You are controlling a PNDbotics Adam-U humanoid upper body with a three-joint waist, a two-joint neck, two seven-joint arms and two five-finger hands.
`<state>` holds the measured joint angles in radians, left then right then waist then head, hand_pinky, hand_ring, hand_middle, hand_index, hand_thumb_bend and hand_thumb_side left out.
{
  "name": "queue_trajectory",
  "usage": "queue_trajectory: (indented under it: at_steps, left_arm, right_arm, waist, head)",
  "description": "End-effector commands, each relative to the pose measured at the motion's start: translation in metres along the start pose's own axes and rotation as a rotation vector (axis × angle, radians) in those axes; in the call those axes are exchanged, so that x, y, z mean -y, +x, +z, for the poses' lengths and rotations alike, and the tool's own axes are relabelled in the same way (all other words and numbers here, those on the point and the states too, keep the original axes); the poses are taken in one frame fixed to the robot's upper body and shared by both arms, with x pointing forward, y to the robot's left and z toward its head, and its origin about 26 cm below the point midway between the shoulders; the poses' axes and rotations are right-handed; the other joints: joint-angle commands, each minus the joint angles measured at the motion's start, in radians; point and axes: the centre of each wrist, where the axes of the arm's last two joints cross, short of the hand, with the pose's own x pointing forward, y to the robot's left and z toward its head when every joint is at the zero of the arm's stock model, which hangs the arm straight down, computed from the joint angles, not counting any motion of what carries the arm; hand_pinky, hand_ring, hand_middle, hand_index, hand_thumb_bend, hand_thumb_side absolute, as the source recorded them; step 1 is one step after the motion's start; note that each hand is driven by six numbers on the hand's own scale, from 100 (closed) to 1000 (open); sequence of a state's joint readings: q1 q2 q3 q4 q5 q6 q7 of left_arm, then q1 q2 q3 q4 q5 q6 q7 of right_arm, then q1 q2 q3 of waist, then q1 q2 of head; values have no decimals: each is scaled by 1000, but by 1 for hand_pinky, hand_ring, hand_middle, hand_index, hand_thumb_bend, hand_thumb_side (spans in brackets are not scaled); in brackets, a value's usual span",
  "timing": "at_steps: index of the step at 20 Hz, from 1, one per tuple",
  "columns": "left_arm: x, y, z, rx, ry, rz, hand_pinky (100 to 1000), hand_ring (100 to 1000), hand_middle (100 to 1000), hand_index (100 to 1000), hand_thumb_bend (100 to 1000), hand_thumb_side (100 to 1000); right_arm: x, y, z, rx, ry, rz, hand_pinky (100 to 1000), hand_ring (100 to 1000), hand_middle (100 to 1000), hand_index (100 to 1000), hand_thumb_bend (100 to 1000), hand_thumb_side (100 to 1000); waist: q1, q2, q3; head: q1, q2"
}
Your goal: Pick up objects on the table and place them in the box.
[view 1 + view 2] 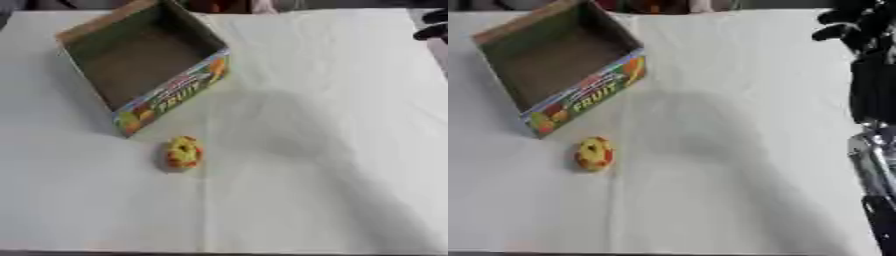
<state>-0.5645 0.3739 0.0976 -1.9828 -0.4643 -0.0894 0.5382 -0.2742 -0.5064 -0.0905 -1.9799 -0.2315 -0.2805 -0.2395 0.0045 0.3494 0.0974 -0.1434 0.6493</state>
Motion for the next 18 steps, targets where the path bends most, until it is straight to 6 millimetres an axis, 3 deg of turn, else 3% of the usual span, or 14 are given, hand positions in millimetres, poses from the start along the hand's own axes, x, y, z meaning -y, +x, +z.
queue_trajectory:
  at_steps: [1, 7, 8, 9, 18]
  left_arm:
    - [0, 14, -20, 135, -143, -90, 381, 504, 547, 685, 100, 746]
    - [14, 31, -30, 262, -490, -190, 436, 577, 641, 765, 100, 752]
    - [15, 33, -31, 278, -549, -206, 420, 576, 638, 777, 211, 671]
    - [17, 35, -31, 301, -618, -223, 415, 575, 655, 789, 100, 773]
    - [29, 49, -31, 385, -1147, -303, 477, 632, 687, 834, 100, 868]
  right_arm:
    - [0, 8, -7, 34, 23, -2, 535, 621, 609, 805, 100, 897]
    - [-1, 8, -9, 37, 34, -7, 535, 622, 609, 806, 100, 896]
    - [-1, 8, -9, 36, 35, -8, 536, 622, 610, 808, 100, 889]
    - [-2, 8, -9, 35, 36, -10, 536, 622, 610, 807, 100, 897]
    - [-3, 8, -8, 29, 50, -13, 536, 623, 609, 806, 100, 901]
  waist:
    - [1, -26, -4]
    - [4, -25, -16]
    - [4, -25, -17]
    - [4, -24, -19]
    - [9, -24, -29]
  head:
    - [-27, -14]
    - [-62, -17]
    - [-64, -18]
    - [-63, -21]
    - [-44, -17]
